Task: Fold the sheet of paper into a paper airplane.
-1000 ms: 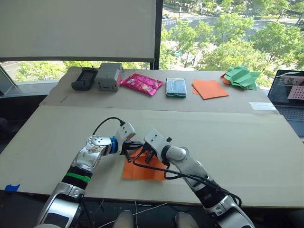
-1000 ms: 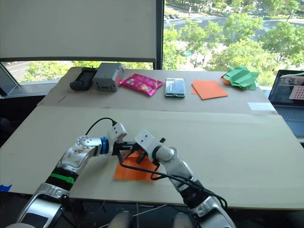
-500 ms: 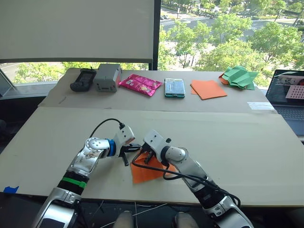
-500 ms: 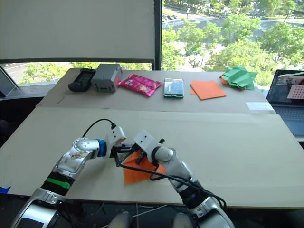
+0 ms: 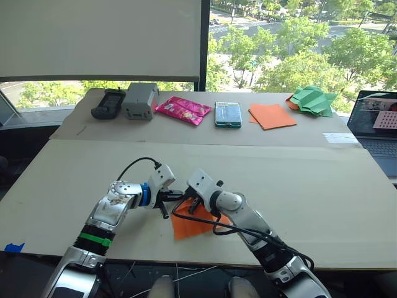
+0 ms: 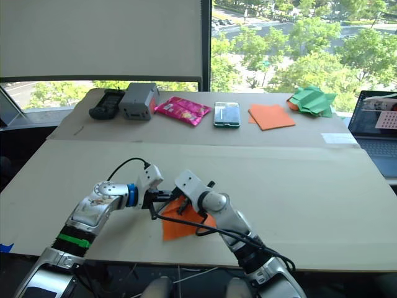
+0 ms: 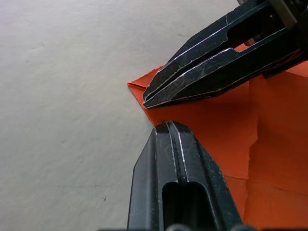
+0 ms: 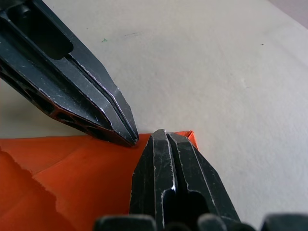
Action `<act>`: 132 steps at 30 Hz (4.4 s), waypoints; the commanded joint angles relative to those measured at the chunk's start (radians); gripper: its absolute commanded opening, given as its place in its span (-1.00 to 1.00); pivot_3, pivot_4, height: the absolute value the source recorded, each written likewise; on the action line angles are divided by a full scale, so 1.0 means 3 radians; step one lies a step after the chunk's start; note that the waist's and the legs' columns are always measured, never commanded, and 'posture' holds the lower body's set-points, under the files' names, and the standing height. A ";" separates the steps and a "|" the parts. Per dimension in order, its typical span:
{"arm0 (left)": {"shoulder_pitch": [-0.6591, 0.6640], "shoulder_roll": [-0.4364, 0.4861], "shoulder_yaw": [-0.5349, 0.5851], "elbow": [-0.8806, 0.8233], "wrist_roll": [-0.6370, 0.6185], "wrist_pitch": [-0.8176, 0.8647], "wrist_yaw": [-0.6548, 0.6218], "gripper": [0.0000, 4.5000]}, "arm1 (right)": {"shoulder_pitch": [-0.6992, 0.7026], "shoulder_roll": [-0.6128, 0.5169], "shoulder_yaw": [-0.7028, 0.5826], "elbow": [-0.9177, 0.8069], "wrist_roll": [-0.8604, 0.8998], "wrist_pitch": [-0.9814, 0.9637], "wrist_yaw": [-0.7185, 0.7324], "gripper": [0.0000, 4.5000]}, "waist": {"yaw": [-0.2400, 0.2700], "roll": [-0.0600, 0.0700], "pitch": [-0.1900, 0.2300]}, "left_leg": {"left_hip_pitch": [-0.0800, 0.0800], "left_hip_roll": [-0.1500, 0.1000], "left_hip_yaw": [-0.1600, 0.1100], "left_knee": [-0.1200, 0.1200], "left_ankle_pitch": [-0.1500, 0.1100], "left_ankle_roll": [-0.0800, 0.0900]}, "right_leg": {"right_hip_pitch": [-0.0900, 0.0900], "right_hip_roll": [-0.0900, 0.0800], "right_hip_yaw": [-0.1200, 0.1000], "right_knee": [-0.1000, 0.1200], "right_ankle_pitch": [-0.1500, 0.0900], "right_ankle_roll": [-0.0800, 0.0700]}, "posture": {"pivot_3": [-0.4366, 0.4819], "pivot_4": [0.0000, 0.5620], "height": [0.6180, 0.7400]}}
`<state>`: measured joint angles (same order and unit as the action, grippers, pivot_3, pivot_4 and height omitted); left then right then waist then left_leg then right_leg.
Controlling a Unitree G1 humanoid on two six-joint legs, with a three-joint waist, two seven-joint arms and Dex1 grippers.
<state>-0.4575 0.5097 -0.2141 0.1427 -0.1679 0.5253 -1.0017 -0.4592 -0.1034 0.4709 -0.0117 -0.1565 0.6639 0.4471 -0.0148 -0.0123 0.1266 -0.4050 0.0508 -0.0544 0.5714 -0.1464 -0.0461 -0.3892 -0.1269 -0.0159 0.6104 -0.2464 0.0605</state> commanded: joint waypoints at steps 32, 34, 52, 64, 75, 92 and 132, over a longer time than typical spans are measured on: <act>0.1045 0.0652 -0.0024 -0.0411 0.0066 -0.0202 -0.0098 -0.99 | 0.0015 -0.0016 0.0039 0.0046 0.0006 0.0048 0.0027 -1.00 | -0.0042 0.0026 -0.0014 | 0.0008 0.0004 0.0000 -0.0004 -0.0003 -0.0003 | -0.0003 -0.0001 0.0002 -0.0002 -0.0002 -0.0004 | -0.05 -0.47 0.38; 0.1010 0.0649 0.0082 -0.0417 0.0017 -0.0184 -0.0036 -0.99 | 0.0014 -0.0003 0.0021 0.0032 0.0020 0.0014 0.0023 -1.00 | -0.0045 0.0027 -0.0013 | 0.0007 0.0004 0.0000 -0.0005 -0.0003 -0.0003 | -0.0004 -0.0001 0.0002 -0.0003 -0.0003 -0.0004 | -0.05 -0.47 0.38; 0.0441 0.0409 0.0358 -0.1203 -0.0533 0.0425 0.0201 -0.99 | 0.0080 -0.0318 -0.0901 -0.1606 0.0860 0.1098 0.0195 -1.00 | 0.0040 0.0005 0.0011 | -0.0033 0.0002 0.0001 -0.0003 -0.0001 0.0000 | -0.0037 0.0005 0.0004 -0.0004 0.0000 -0.0003 | -0.05 -0.47 0.38; 0.0520 0.0324 -0.0215 -0.0672 -0.0023 -0.0168 0.0186 -0.99 | 0.0754 -0.1850 -0.0695 -0.1771 0.0850 0.0630 0.0794 -1.00 | 0.0045 -0.0009 0.0025 | -0.0032 0.0002 0.0002 -0.0001 -0.0002 -0.0001 | -0.0037 0.0002 0.0003 -0.0019 -0.0001 -0.0004 | -0.05 -0.47 0.38; 0.0608 0.0334 -0.0332 -0.0389 0.0175 -0.0512 0.0130 -0.99 | 0.1006 -0.1769 -0.0514 -0.1586 0.0906 0.0232 0.0873 -1.00 | 0.0045 -0.0006 0.0021 | -0.0011 0.0000 0.0011 0.0002 -0.0003 -0.0003 | 0.0000 -0.0007 0.0001 -0.0056 -0.0002 -0.0002 | -0.05 -0.47 0.38; 0.0622 0.0311 -0.0191 -0.0408 0.0095 -0.0428 0.0216 -0.99 | 0.0577 -0.0668 -0.0456 -0.1354 0.1440 0.0441 0.0554 -1.00 | 0.0049 0.0006 0.0014 | -0.0005 0.0002 0.0009 -0.0001 -0.0003 -0.0002 | 0.0002 -0.0006 -0.0002 -0.0049 -0.0001 -0.0002 | -0.05 -0.47 0.38; 0.0127 0.0086 -0.0104 -0.0358 -0.0175 -0.0087 0.0066 -0.99 | 0.0462 -0.0478 -0.0369 -0.1007 0.1291 0.0239 0.0338 -1.00 | 0.0068 -0.0008 0.0026 | -0.0014 0.0001 0.0007 0.0001 -0.0001 0.0000 | 0.0001 0.0000 0.0000 -0.0042 0.0002 0.0003 | -0.05 -0.47 0.38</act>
<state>-0.3897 0.5440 -0.2418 0.0329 -0.2257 0.5234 -0.9829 -0.3011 -0.2617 0.3656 -0.2721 0.2190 0.7313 0.5551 0.0055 -0.0147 0.1342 -0.4090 0.0511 -0.0524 0.5715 -0.1468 -0.0462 -0.3889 -0.1269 -0.0159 0.5976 -0.2456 0.0615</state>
